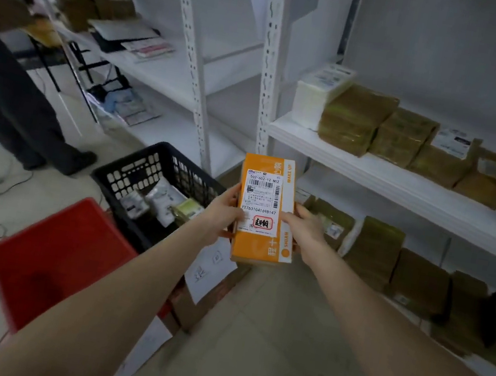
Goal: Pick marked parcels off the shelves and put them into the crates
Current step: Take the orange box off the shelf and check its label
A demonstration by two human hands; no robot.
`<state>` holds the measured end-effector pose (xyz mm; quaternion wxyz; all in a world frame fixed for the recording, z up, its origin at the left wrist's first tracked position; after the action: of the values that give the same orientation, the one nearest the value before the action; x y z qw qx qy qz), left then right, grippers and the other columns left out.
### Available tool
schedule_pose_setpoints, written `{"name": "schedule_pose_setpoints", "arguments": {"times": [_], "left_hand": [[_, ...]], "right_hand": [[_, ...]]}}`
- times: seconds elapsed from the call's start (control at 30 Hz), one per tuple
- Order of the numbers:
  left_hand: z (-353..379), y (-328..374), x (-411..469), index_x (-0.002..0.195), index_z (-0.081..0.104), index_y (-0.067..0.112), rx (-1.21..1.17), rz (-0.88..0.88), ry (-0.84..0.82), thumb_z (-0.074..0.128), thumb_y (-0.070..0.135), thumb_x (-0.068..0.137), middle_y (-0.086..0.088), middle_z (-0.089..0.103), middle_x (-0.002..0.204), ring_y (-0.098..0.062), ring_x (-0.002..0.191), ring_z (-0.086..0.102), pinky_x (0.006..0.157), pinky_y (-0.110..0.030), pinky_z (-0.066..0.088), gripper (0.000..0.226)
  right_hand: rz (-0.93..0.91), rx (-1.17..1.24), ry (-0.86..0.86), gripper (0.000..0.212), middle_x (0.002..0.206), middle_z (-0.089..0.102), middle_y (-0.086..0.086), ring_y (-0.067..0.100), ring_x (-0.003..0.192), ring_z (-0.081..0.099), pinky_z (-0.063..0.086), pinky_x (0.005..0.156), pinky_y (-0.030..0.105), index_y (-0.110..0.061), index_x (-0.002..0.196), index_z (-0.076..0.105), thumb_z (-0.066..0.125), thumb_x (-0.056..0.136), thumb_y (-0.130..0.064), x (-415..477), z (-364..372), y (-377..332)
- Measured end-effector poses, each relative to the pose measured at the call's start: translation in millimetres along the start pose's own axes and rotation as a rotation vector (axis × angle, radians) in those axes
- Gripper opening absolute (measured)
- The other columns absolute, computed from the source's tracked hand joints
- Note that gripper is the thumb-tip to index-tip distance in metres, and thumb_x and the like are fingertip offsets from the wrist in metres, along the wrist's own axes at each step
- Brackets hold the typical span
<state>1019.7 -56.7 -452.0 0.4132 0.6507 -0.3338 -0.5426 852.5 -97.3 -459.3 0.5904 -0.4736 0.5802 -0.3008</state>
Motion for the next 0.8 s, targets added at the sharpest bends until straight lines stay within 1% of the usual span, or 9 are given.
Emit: {"name": "schedule_pose_setpoints", "arguments": {"times": [0.13, 0.17, 0.23, 0.3, 0.37, 0.5, 0.63, 0.7, 0.8], "left_hand": [[-56, -17, 22, 0.146, 0.031, 0.037, -0.089, -0.058, 0.077, 0.048, -0.012, 0.087, 0.006, 0.062, 0.112, -0.024, 0.111, 0.059, 0.092, -0.053, 0.050, 0.079], [-70, -20, 29, 0.147, 0.030, 0.038, -0.116, -0.063, 0.103, 0.047, -0.012, 0.087, 0.006, 0.061, 0.111, -0.024, 0.110, 0.060, 0.090, -0.052, 0.052, 0.080], [-98, -22, 40, 0.147, 0.028, 0.038, -0.161, -0.062, 0.172, 0.046, -0.013, 0.087, 0.004, 0.060, 0.116, -0.021, 0.103, 0.062, 0.075, -0.042, 0.056, 0.081], [-127, -23, 54, 0.146, 0.028, 0.038, -0.189, -0.056, 0.241, 0.046, -0.012, 0.087, 0.004, 0.057, 0.122, -0.014, 0.095, 0.062, 0.063, -0.033, 0.053, 0.080], [-159, -26, 73, 0.147, 0.028, 0.039, -0.211, -0.053, 0.318, 0.047, -0.011, 0.087, 0.005, 0.055, 0.128, -0.013, 0.097, 0.061, 0.066, -0.034, 0.053, 0.080], [-215, -39, 119, 0.147, 0.029, 0.039, -0.263, -0.084, 0.465, 0.046, -0.012, 0.087, 0.006, 0.057, 0.125, -0.017, 0.106, 0.062, 0.084, -0.045, 0.056, 0.081], [-243, -63, 168, 0.146, 0.029, 0.040, -0.297, -0.175, 0.577, 0.042, -0.013, 0.088, 0.003, 0.059, 0.127, -0.015, 0.101, 0.064, 0.072, -0.036, 0.057, 0.080], [-248, -81, 190, 0.147, 0.026, 0.040, -0.322, -0.241, 0.607, 0.041, -0.012, 0.090, 0.000, 0.058, 0.130, -0.018, 0.104, 0.063, 0.065, -0.031, 0.055, 0.079], [-251, -116, 221, 0.146, 0.028, 0.036, -0.359, -0.324, 0.624, 0.040, -0.011, 0.092, -0.004, 0.057, 0.132, -0.026, 0.113, 0.060, 0.069, -0.032, 0.053, 0.073]], "right_hand": [[-0.012, -0.081, -0.097, 0.037, 0.104, 0.072, 0.005, 0.011, 0.073, 0.068, 0.051, 0.055, 0.024, -0.020, 0.128, 0.058, 0.062, 0.091, -0.016, 34, 58, -12], [-0.015, -0.104, -0.127, 0.038, 0.105, 0.072, 0.005, 0.013, 0.075, 0.069, 0.053, 0.057, 0.025, -0.020, 0.128, 0.058, 0.063, 0.091, -0.017, 46, 73, -16], [-0.018, -0.152, -0.199, 0.040, 0.104, 0.072, 0.004, 0.014, 0.077, 0.070, 0.056, 0.061, 0.028, -0.020, 0.129, 0.057, 0.065, 0.090, -0.019, 71, 106, -24], [-0.031, -0.174, -0.279, 0.045, 0.107, 0.072, 0.003, 0.014, 0.079, 0.070, 0.056, 0.066, 0.030, -0.021, 0.133, 0.055, 0.066, 0.089, -0.020, 96, 141, -31], [-0.038, -0.191, -0.349, 0.050, 0.109, 0.071, 0.002, 0.013, 0.079, 0.069, 0.056, 0.068, 0.030, -0.023, 0.136, 0.052, 0.067, 0.088, -0.019, 125, 177, -37], [-0.013, -0.257, -0.496, 0.053, 0.101, 0.069, -0.003, 0.013, 0.083, 0.069, 0.056, 0.069, 0.031, -0.025, 0.139, 0.048, 0.065, 0.089, -0.019, 185, 249, -38], [0.043, -0.314, -0.605, 0.042, 0.092, 0.068, -0.008, 0.008, 0.077, 0.066, 0.054, 0.067, 0.026, -0.034, 0.128, 0.054, 0.064, 0.090, -0.018, 243, 299, -20], [0.080, -0.403, -0.629, 0.038, 0.094, 0.069, -0.008, 0.012, 0.082, 0.068, 0.057, 0.077, 0.033, -0.033, 0.125, 0.058, 0.064, 0.089, -0.020, 270, 317, -1], [0.104, -0.565, -0.642, 0.032, 0.104, 0.071, -0.004, 0.017, 0.090, 0.068, 0.055, 0.086, 0.038, -0.029, 0.119, 0.064, 0.064, 0.088, -0.024, 303, 341, 32]]}}
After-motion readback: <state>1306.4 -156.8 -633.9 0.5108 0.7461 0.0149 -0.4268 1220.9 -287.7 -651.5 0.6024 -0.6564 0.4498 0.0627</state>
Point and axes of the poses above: each hand's wrist, its own x-axis towards the middle knuckle, its own z-axis out of the palm, y = z × x, the point moved 6 cm from there along x, towards the middle knuckle
